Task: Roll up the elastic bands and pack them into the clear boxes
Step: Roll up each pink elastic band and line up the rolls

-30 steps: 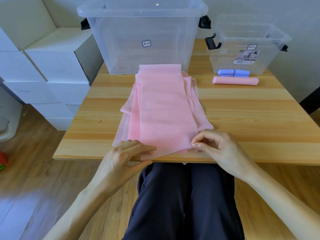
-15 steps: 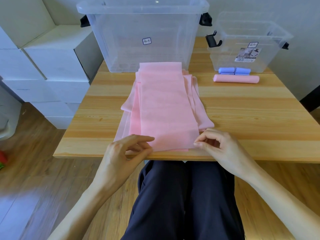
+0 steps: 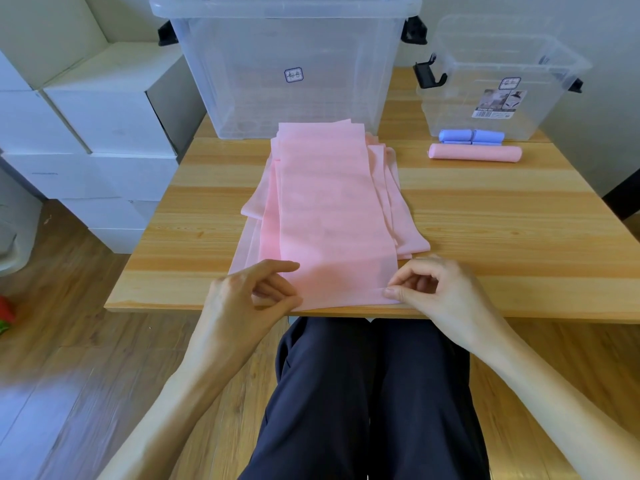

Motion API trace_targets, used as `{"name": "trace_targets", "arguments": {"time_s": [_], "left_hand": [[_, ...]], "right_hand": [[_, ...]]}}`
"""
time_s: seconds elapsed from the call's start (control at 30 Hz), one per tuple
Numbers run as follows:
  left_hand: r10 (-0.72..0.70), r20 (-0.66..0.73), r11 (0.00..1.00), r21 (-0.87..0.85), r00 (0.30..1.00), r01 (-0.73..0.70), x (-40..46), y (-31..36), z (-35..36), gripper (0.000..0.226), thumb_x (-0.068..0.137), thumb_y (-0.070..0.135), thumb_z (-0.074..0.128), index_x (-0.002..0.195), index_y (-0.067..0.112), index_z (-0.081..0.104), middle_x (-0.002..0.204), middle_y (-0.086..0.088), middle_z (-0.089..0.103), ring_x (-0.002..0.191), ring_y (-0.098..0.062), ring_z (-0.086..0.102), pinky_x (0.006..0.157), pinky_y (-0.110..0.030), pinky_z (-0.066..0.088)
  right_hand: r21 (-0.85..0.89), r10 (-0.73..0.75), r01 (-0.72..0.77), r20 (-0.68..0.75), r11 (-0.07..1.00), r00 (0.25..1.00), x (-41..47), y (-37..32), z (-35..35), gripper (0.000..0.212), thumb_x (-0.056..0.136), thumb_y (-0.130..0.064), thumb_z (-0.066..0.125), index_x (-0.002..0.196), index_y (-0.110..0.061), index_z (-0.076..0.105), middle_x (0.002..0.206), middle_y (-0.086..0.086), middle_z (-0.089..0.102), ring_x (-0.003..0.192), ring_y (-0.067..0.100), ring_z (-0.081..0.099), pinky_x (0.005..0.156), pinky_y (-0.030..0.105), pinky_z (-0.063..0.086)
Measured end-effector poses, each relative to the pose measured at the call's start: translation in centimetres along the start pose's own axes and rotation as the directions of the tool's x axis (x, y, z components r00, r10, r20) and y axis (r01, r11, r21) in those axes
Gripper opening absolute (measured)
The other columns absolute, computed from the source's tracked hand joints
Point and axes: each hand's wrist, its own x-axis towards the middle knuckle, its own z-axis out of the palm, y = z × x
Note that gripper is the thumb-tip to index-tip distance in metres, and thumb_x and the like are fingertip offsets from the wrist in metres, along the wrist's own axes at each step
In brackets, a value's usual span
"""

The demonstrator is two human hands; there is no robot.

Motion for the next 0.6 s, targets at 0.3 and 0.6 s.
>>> {"name": "trace_targets", "arguments": {"time_s": [0.3,0.6], "left_hand": [[0.375,0.066,0.884,0.275,0.925,-0.378,-0.3,-1.5,0.2,0.023,0.085,0.008,0.074,0.095,0.028,0.079,0.100,0.015,0.057,0.093,0.000,0.048,0.075,-0.010,0.044],[0.431,0.081,0.842,0.323,0.899,-0.432,-1.0,-2.4,1.1,0.026,0.083,0.020,0.056,0.097,0.024,0.077,0.094,0.011,0.061,0.084,-0.008,0.053,0.076,-0.023,0.042]], "right_hand": [[-0.186,-0.267,0.252,-0.060,0.950,0.962,-0.3,1.3,1.1,0.016,0.083,-0.008,0.076,0.083,-0.025,0.072,0.090,-0.012,0.054,0.101,0.005,0.046,0.093,0.016,0.033],[-0.218,-0.342,0.320,-0.069,0.922,0.937,-1.2,1.9,1.6,0.023,0.082,-0.045,0.065,0.086,-0.026,0.077,0.096,-0.015,0.056,0.098,0.010,0.047,0.089,0.030,0.040]]}}
